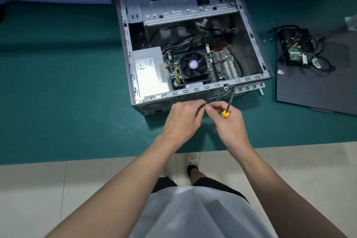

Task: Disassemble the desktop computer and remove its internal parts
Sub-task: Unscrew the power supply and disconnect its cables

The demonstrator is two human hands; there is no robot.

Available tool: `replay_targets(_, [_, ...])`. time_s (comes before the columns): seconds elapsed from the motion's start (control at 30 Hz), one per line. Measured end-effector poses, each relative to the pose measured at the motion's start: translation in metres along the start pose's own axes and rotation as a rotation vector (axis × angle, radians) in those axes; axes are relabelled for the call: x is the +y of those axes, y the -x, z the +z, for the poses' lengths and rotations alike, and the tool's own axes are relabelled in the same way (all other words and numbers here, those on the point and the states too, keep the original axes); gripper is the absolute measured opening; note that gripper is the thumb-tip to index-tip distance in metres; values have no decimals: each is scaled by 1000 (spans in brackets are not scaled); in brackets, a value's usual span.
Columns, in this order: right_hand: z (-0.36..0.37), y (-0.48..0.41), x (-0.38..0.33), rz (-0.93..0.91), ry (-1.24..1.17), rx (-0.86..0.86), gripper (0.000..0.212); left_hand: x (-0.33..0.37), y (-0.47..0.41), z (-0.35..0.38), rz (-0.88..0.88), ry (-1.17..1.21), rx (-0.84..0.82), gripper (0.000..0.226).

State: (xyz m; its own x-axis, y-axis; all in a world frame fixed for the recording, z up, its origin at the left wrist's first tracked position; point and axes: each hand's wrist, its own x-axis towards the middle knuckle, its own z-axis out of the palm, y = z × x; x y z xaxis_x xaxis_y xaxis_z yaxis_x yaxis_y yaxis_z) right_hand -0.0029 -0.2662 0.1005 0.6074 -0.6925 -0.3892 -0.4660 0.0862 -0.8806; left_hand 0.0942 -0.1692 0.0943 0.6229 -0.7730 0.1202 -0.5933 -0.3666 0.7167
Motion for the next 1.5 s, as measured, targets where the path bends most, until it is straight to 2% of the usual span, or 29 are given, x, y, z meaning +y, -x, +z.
replay_targets(0.17, [-29, -10, -3, 15, -67, 100, 7, 18, -28, 10, 199, -43, -106, 14])
replay_targets(0.3, [-57, -21, -4, 23, -50, 198, 9, 39, -49, 27, 261, -10, -143, 12])
replay_targets(0.37, [-73, -30, -8, 13, -56, 258, 9, 52, -61, 32, 323, -32, -98, 12])
replay_targets(0.43, [-94, -45, -14, -5, -59, 307, 13, 57, -79, 34, 353, -101, 77, 13])
replay_targets(0.5, [-117, -68, -20, -32, 2, 341, 19, 52, -98, 30, 232, -223, 230, 16])
replay_targets(0.53, [-128, -84, -23, -43, 58, 355, 20, 46, -107, 25, 127, -285, 248, 18])
replay_targets(0.67, [-151, -162, -24, -40, 391, 296, 26, 11, -121, 12, -248, -519, 129, 26])
replay_targets(0.73, [-150, -201, -17, 9, 514, 215, 29, 7, -122, 12, -352, -537, 63, 28])
replay_targets(0.87, [-139, -260, -4, 121, 689, 147, 24, 9, -126, 18, -308, -621, 45, 23])
replay_targets(0.97, [-130, -289, -4, 175, 801, 141, 34, 9, -126, 17, -298, -675, 47, 20])
replay_targets(1.1, [-120, -310, -2, 196, 862, 145, 36, 15, -127, 15, -308, -730, 41, 22])
replay_targets(1.27, [-119, -318, 2, 221, 839, 137, 34, 19, -130, 13, -329, -702, 50, 26])
replay_targets(1.4, [-128, -310, 3, 245, 763, 136, 48, 18, -129, 16, -336, -668, 64, 26])
replay_targets(1.5, [-136, -287, 6, 233, 677, 121, 46, 13, -127, 19, -339, -657, 63, 23])
